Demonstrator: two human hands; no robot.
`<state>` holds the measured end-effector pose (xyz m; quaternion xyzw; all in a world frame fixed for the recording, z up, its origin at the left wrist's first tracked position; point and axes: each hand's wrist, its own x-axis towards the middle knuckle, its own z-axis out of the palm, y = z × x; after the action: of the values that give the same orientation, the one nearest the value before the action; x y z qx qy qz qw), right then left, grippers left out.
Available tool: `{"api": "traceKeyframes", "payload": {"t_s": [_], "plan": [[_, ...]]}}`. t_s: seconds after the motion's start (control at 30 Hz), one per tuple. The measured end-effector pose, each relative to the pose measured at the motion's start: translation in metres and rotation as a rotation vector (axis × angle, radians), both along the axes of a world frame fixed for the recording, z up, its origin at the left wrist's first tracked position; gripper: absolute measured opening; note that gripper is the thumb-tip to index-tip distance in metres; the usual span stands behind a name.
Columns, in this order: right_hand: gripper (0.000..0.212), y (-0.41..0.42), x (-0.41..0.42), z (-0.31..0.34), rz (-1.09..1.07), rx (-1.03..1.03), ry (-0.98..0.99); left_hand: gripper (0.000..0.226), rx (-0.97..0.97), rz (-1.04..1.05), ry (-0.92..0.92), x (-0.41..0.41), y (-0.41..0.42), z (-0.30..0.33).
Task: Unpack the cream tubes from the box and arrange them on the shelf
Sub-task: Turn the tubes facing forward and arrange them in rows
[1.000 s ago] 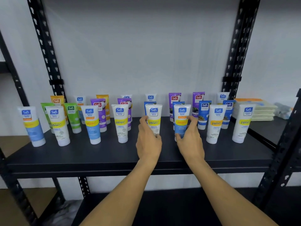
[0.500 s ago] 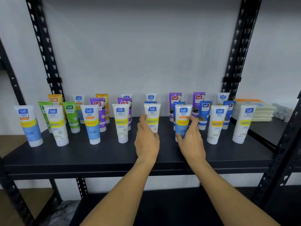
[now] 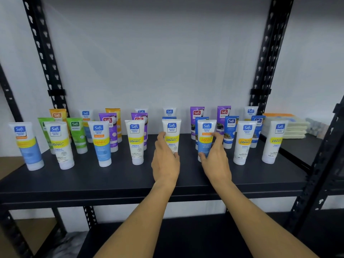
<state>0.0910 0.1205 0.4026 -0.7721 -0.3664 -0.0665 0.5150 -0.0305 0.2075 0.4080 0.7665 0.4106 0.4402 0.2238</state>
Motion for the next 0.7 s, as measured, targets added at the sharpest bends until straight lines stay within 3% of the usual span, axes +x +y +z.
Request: {"api": "traceKeyframes", "payload": {"t_s": [0.7], "plan": [[0.074,-0.0029,-0.0038,-0.0025,-0.004,0.084,0.023,0.083,0.017,-0.011,-0.018,-0.0018,-0.002,-0.0005]]}}
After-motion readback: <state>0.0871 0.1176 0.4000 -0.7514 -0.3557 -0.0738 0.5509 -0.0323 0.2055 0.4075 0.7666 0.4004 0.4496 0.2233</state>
